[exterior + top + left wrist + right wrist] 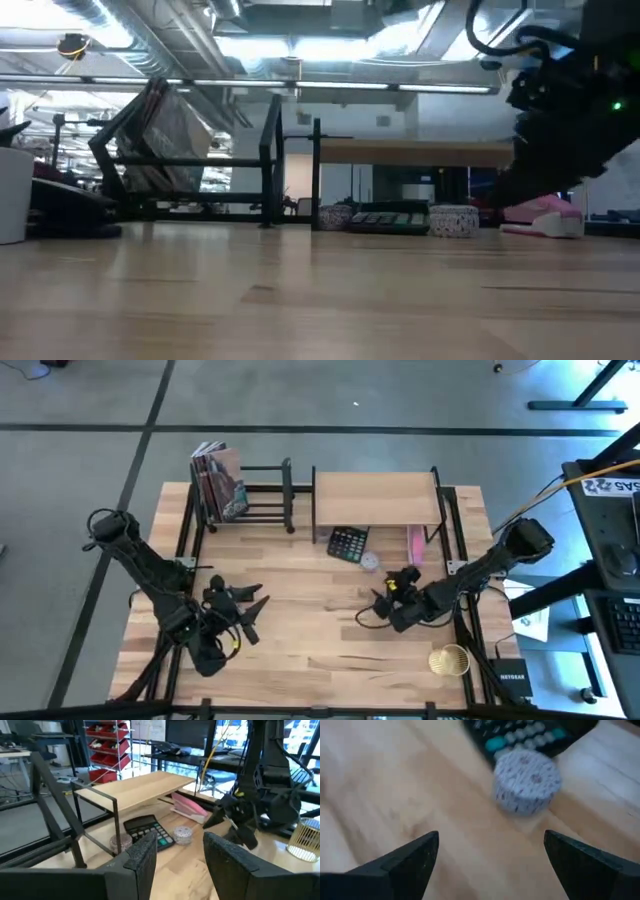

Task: Stock shelves
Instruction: Remove the pink scented candle jar from under the shelf

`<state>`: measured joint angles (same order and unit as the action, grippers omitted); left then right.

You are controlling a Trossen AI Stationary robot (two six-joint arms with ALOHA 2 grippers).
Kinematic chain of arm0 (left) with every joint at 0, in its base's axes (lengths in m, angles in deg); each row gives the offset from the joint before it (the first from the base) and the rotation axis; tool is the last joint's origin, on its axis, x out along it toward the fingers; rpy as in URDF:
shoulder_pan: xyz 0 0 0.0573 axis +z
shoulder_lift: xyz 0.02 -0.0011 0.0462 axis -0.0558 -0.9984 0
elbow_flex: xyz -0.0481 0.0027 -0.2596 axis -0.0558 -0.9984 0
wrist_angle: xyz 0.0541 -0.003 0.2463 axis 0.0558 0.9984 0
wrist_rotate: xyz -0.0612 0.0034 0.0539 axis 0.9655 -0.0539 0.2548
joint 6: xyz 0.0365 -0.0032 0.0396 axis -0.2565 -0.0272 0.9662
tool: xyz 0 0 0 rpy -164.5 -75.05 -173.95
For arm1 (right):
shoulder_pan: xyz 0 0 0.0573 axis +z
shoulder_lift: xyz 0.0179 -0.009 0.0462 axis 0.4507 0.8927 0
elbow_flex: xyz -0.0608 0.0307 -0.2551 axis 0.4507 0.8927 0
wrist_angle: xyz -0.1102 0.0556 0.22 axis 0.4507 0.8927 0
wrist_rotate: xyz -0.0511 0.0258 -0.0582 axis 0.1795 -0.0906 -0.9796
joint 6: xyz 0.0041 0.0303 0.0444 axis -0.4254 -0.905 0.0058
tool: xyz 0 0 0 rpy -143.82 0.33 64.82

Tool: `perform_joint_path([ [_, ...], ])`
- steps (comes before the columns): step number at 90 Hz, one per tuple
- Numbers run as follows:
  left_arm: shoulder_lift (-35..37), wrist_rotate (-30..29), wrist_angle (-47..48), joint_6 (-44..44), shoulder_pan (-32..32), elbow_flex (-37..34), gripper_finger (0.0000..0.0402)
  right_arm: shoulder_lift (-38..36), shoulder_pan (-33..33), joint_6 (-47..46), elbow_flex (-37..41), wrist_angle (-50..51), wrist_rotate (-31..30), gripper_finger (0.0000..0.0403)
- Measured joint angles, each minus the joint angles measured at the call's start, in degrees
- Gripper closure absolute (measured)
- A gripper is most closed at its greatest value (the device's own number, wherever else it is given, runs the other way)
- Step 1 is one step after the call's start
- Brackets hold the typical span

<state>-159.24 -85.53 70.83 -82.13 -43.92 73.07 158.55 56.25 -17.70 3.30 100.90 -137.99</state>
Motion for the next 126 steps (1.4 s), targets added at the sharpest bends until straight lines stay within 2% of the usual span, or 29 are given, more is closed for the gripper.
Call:
perform_joint_path([
  [18,0.02,0.48,-0.01,0.00,0.62,0.00,0.0259,0.00,-4.26,2.54,7.14,-16.71,0.33,0.0056],
  [26,0.02,0.48,-0.04,0.00,0.72,0.00,0.0259,0.00,-6.28,4.11,9.16,-21.06,0.85,0.0056],
  [54,0.02,0.39,-0.02,-0.18,0.79,0.00,0.0259,0.00,-10.81,6.00,10.93,-22.50,1.96,0.0056],
  [70,0.02,0.31,-0.04,-0.22,0.79,0.00,0.0259,0.00,-13.18,10.26,10.93,-22.60,4.73,0.0056],
  [100,0.02,0.24,-0.04,-0.11,0.79,0.00,0.0259,0.00,-14.26,14.98,10.93,-27.76,3.59,0.0056],
  [126,0.02,0.24,-0.04,0.00,0.79,0.00,0.0259,0.00,-18.49,17.01,10.93,-28.96,4.32,0.0056],
])
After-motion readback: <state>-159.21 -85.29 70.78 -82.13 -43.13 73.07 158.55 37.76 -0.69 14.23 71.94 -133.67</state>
